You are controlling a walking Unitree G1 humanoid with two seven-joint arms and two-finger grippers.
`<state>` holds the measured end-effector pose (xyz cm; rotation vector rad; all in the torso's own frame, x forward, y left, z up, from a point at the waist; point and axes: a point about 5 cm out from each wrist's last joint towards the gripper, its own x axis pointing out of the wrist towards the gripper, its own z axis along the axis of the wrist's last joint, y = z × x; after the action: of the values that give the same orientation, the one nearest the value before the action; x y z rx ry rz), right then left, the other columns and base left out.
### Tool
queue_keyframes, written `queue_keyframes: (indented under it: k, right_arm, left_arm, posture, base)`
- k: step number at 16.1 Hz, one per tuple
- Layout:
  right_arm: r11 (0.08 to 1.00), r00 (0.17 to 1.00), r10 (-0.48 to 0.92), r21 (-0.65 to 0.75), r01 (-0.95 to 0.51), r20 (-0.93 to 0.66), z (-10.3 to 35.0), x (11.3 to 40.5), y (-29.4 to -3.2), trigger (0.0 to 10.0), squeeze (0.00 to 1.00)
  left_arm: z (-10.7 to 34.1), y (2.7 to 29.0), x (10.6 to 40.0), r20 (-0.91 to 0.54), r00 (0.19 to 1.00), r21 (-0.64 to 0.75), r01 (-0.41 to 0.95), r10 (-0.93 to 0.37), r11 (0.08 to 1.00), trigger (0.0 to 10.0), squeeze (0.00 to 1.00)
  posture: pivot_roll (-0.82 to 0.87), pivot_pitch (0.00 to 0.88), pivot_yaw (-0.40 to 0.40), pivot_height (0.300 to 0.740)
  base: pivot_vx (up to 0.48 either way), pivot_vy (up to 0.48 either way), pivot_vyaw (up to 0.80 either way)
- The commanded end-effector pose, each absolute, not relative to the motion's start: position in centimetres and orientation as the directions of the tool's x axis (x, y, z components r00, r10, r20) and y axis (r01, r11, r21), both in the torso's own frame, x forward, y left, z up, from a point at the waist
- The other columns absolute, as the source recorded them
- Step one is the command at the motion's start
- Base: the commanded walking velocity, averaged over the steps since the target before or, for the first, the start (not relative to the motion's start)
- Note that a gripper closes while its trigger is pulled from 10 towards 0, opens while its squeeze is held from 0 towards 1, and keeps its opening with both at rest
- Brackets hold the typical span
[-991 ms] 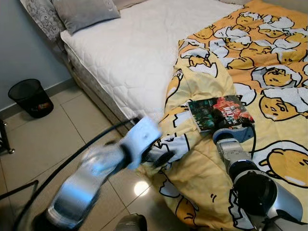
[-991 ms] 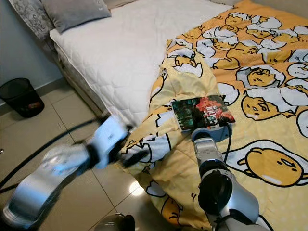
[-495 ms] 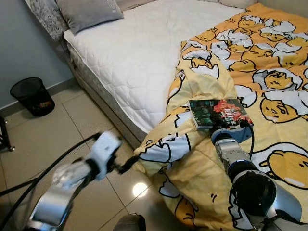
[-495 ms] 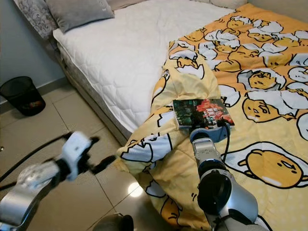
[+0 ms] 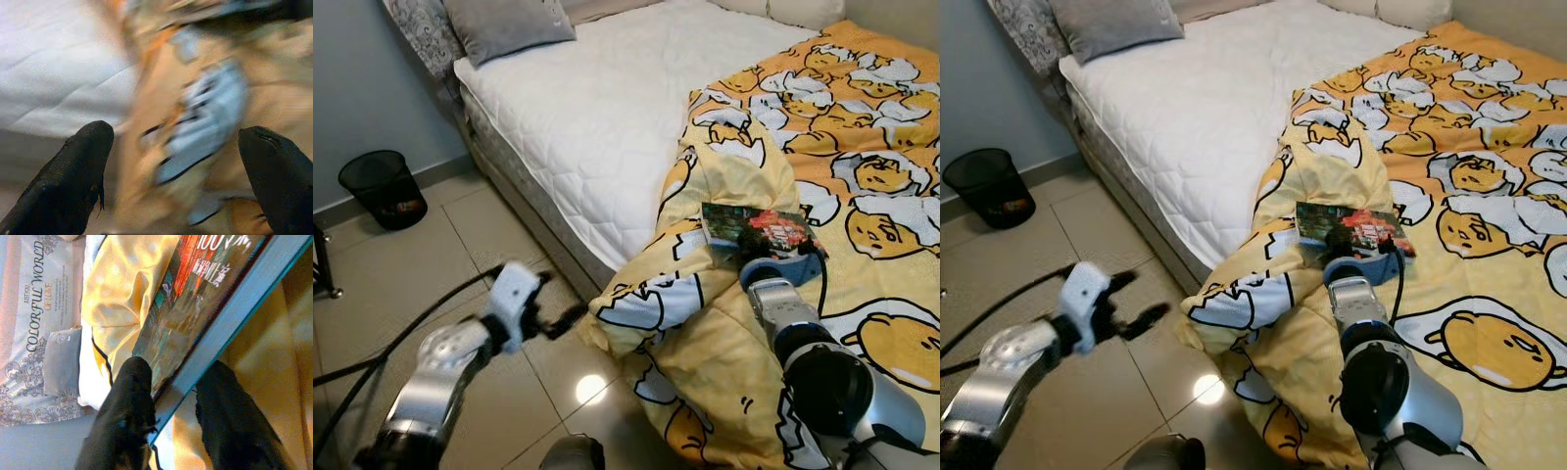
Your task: Clean up the room
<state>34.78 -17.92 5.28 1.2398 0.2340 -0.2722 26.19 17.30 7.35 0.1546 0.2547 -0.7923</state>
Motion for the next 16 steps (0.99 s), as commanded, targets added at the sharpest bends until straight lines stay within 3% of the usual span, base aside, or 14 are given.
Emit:
queue_keyframes:
  k: [1,5,11,13,16]
  right_arm:
    - [0.317,0.944,-0.062,0.891,0.325,-0.323,5.5,35.0,-17.6,0.0,0.00]
    - [0.319,0.938,-0.072,0.883,0.344,-0.340,5.2,34.8,-17.8,0.0,0.00]
    - [0.309,0.934,-0.088,0.881,0.357,-0.347,5.1,34.7,-18.1,0.0,0.00]
    - [0.323,0.939,-0.089,0.882,0.343,-0.333,5.3,34.8,-18.3,0.0,0.00]
    - [0.437,0.972,-0.089,0.869,0.234,-0.217,6.8,35.4,-19.5,0.0,0.00]
  left_arm:
    - [7.5,16.1,25.9,-0.272,0.608,0.030,0.780,-0.746,0.625,10.0,0.94]
    - [7.5,14.7,26.0,-0.271,0.547,0.055,0.830,-0.792,0.555,10.0,0.95]
    - [8.9,14.4,26.4,-0.242,0.539,0.080,0.840,-0.807,0.537,10.0,0.95]
    - [9.1,14.3,26.4,-0.233,0.547,0.084,0.835,-0.804,0.544,10.0,0.95]
    - [9.8,14.6,26.5,-0.182,0.623,0.067,0.780,-0.761,0.623,10.0,0.95]
  posture:
    - [0.24,0.030,0.008,0.740]
    - [0.24,0.027,0.014,0.740]
    - [0.24,0.016,0.018,0.740]
    - [0.23,0.003,0.020,0.740]
    - [0.19,0.000,0.015,0.740]
  base:
    - [0.000,0.000,0.00]
    - [0.000,0.000,0.00]
    - [0.000,0.000,0.00]
    - [0.000,0.000,0.00]
    - [0.000,0.000,0.00]
